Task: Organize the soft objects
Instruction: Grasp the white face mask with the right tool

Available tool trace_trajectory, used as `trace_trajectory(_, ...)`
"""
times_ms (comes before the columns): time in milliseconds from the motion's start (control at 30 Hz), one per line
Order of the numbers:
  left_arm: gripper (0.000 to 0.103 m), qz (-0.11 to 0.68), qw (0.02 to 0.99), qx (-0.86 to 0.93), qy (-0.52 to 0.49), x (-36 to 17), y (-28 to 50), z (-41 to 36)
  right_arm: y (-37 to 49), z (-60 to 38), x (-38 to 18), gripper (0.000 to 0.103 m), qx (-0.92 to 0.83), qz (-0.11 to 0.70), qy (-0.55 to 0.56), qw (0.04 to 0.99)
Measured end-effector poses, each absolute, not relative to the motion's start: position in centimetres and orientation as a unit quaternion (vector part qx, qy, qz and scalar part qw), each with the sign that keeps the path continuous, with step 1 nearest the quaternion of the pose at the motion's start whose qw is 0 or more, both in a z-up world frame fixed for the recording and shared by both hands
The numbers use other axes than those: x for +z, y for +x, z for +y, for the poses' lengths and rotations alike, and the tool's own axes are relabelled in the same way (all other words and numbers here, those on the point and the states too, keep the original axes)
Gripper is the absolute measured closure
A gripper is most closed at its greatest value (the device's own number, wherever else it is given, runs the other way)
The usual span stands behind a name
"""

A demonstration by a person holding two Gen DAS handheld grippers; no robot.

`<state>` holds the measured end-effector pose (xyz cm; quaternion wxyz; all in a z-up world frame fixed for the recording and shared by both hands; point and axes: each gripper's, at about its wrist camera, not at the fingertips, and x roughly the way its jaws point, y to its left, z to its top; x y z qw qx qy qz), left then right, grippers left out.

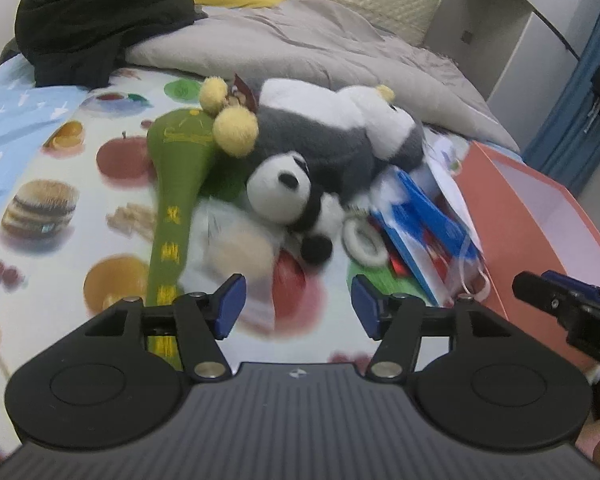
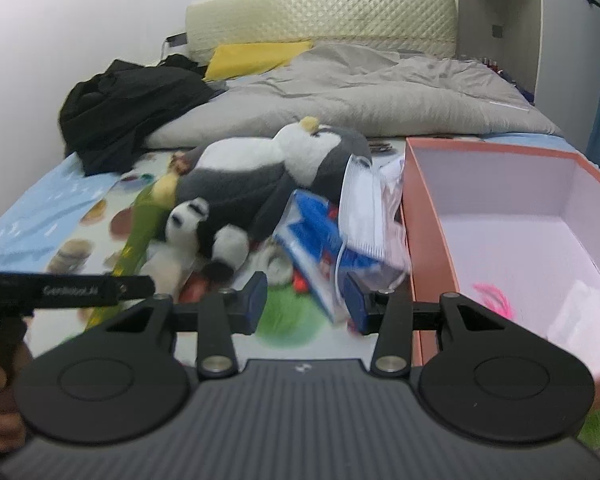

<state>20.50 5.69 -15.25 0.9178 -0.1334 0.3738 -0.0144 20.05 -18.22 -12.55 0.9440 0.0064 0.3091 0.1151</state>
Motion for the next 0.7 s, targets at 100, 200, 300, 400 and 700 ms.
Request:
trace_trajectory(100, 0.035, 0.370, 0.919, -0.010, -0.137, -15.6, 23.1, 6.2, 22.8, -17.9, -12.8, 0.058, 0.106, 0.308, 0.010, 0.945)
trace_trajectory(200, 0.030, 0.364, 0.921, -0.007, -0.138, -16.0, 25.3, 6.4, 25.2, -17.5, -13.2, 0.058, 0.094, 0.308, 0.005, 0.947)
trace_trajectory(300, 0.030, 0.363, 0.921, -0.004, -0.141, -16.6, 27.3, 6.7, 27.3, -17.1, -13.7, 0.058, 0.081, 0.307, -0.007, 0.948)
trace_trajectory(400, 0.030, 0.361, 0.921, -0.002, -0.146, -17.3, 28.9, 7.0, 28.9, -17.0, -14.5, 0.058, 0.072, 0.313, -0.014, 0.947)
trace_trajectory(700, 0.030, 0.352, 0.922, -0.009, -0.160, -18.5, 31.3, 7.4, 31.1, -17.5, -16.4, 0.082, 0.069, 0.347, -0.002, 0.936)
